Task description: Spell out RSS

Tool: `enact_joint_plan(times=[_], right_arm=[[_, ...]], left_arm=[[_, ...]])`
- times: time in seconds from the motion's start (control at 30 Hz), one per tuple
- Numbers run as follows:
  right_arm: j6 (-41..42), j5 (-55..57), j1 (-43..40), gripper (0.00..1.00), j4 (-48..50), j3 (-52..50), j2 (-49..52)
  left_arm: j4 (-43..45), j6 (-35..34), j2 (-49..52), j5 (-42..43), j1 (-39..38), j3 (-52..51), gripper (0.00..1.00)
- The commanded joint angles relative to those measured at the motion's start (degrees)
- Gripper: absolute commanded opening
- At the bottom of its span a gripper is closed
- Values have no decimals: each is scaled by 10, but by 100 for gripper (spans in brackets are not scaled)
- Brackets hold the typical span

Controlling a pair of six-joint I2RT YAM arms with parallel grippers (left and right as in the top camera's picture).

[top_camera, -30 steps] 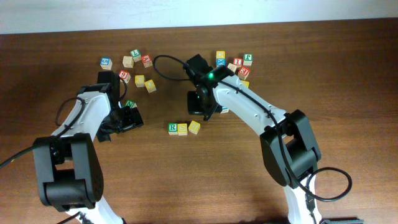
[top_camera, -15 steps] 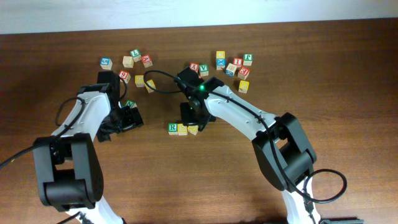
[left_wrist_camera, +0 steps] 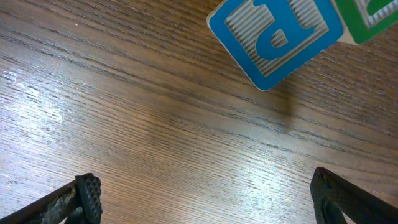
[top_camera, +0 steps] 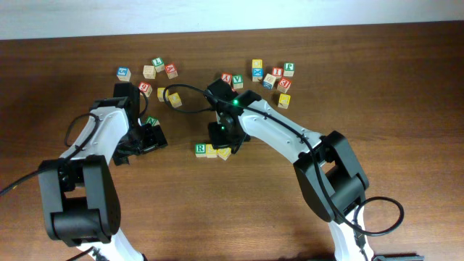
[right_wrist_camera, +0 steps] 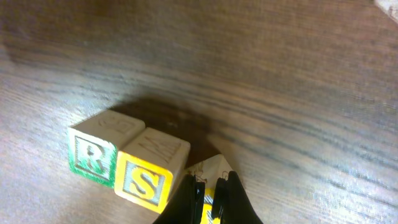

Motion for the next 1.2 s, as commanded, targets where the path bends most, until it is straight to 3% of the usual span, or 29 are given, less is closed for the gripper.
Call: enact_joint_plan(times=[0.0, 0.17, 0.37, 0.53, 0.7, 1.0, 1.17], right_arm=[[-9, -5, -19, 4, -40, 27, -14], [-9, -6, -50, 4, -165, 107, -15], [-9, -39, -41, 4, -249, 93, -14], [0, -63, 3, 4, -213, 50, -13], [75, -61, 38, 4, -145, 4, -13], [121, -57, 41, 4, -54, -62, -13], [123, -58, 40, 4, -49, -67, -13]], left_arm=[[-1, -6, 7, -6, 1, 9, 99], [-1, -6, 7, -6, 1, 9, 99], [-1, -6, 7, -6, 1, 9, 99], [-1, -6, 7, -6, 1, 9, 99], [-1, -6, 7, -6, 1, 9, 99], [-1, -6, 7, -6, 1, 9, 99], [-1, -6, 7, -6, 1, 9, 99]])
